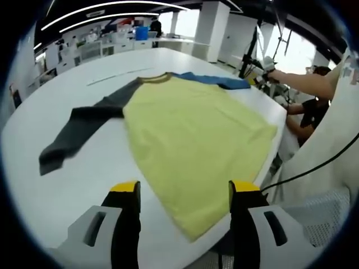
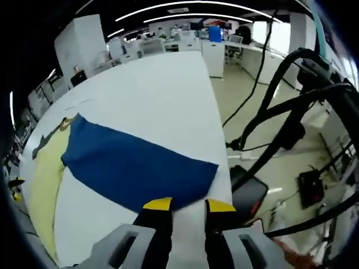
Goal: Fold the garment on the visible template until the final outline fits inside the template.
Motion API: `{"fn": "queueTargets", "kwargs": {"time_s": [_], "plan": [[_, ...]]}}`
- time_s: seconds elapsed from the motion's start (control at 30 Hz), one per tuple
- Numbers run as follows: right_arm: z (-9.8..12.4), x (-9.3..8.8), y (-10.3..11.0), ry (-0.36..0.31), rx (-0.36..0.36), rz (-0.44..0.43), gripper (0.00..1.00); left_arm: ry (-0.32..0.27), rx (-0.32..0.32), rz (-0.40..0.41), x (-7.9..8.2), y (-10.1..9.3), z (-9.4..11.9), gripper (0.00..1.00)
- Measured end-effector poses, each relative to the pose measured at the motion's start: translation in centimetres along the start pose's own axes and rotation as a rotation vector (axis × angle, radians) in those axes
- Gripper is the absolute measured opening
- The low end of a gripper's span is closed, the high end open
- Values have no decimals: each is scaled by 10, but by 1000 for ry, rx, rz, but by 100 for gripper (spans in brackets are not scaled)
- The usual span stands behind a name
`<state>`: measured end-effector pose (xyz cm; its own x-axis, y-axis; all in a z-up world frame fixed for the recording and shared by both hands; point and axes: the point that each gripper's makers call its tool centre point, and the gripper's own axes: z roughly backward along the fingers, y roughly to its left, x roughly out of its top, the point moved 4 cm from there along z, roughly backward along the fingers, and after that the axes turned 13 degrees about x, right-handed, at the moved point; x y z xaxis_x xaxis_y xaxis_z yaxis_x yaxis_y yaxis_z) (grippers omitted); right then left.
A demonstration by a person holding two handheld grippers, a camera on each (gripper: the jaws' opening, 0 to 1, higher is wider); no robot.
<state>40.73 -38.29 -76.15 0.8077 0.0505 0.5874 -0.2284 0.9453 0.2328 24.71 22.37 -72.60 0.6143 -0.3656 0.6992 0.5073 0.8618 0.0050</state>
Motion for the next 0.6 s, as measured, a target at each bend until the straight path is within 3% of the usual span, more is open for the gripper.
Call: {"fn": "queueTargets", "kwargs": {"time_s": [0.07, 0.2, 0.6], "plan": [[-1, 0, 4, 6, 9, 25, 6, 0, -2, 2, 0, 0, 0, 60], [-1, 1, 7, 23, -5, 90, 0, 0, -4, 0, 0, 0, 0, 60], [11, 6, 3, 18, -15, 127, 0, -5, -4, 1, -3, 1, 3, 61]]}}
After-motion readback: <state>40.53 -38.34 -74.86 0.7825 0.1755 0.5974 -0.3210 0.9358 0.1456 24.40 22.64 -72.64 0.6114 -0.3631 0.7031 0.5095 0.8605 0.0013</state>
